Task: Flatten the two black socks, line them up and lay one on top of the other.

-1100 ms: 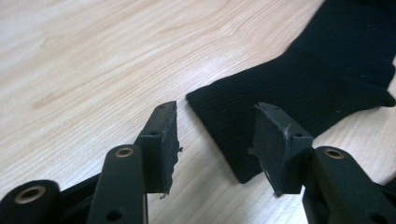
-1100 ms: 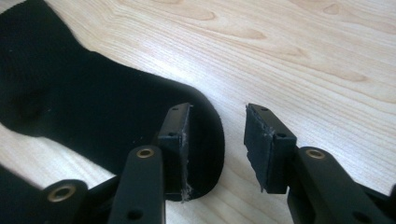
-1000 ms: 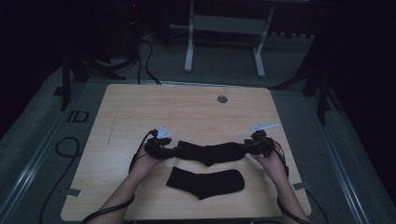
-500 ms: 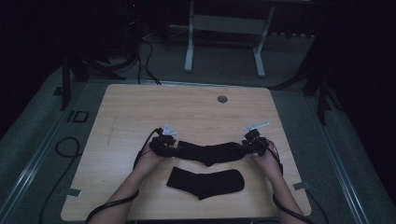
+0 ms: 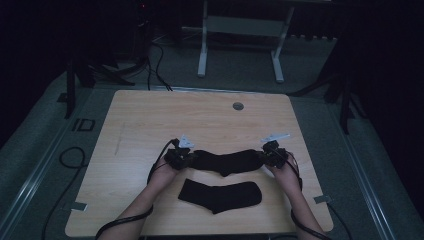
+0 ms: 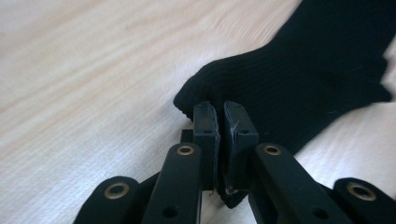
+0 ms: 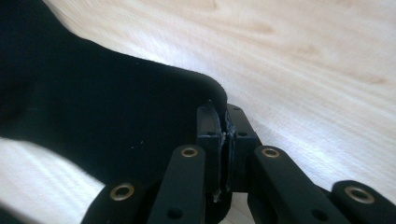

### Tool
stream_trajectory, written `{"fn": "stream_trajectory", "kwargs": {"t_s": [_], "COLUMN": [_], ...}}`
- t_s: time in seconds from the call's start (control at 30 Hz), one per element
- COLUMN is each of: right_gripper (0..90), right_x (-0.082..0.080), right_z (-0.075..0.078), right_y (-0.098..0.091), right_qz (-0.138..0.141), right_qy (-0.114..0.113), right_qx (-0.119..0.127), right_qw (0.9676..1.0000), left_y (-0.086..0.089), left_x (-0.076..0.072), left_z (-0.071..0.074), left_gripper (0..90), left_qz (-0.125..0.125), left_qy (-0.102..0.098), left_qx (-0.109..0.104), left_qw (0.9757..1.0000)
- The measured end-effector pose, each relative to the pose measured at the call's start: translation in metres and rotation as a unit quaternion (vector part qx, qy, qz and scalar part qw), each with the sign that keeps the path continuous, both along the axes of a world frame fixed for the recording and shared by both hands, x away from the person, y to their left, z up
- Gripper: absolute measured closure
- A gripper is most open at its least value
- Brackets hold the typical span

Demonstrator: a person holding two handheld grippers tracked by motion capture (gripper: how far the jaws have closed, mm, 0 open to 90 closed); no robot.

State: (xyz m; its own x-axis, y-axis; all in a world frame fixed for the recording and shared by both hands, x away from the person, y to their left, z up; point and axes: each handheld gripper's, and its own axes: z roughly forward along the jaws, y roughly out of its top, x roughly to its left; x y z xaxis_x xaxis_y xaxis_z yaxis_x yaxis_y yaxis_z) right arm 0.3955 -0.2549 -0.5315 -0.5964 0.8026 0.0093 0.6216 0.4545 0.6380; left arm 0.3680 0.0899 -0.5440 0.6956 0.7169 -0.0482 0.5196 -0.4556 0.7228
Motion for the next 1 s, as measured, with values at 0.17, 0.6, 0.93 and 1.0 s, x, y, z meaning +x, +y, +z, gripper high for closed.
{"fn": "stream_trajectory", "kwargs": {"t_s": [0.17, 0.6, 0.93, 1.0], "right_gripper": [86.4, 86.3, 86.1, 86.1], "right_x": [-0.013, -0.077, -0.126, -0.127], "right_z": [0.024, 0.067, 0.056, 0.044], "right_y": [-0.003, -0.003, -0.003, -0.002], "right_qz": [0.007, 0.062, 0.086, 0.083], "right_qy": [-0.029, -0.069, -0.054, -0.036], "right_qx": [0.017, 0.024, 0.032, 0.034], "right_qw": [0.9994, 0.9954, 0.9943, 0.9953], "left_y": [0.007, 0.029, 0.038, 0.037], "left_x": [-0.01, -0.065, -0.098, -0.097], "left_z": [0.027, 0.074, 0.058, 0.045], "left_gripper": [86.0, 85.9, 85.6, 85.6], "left_qz": [-0.01, -0.041, -0.067, -0.066], "left_qy": [-0.009, 0.002, 0.056, 0.072], "left_qx": [-0.012, -0.032, -0.052, -0.047], "left_qw": [0.9998, 0.9986, 0.9948, 0.9941]}}
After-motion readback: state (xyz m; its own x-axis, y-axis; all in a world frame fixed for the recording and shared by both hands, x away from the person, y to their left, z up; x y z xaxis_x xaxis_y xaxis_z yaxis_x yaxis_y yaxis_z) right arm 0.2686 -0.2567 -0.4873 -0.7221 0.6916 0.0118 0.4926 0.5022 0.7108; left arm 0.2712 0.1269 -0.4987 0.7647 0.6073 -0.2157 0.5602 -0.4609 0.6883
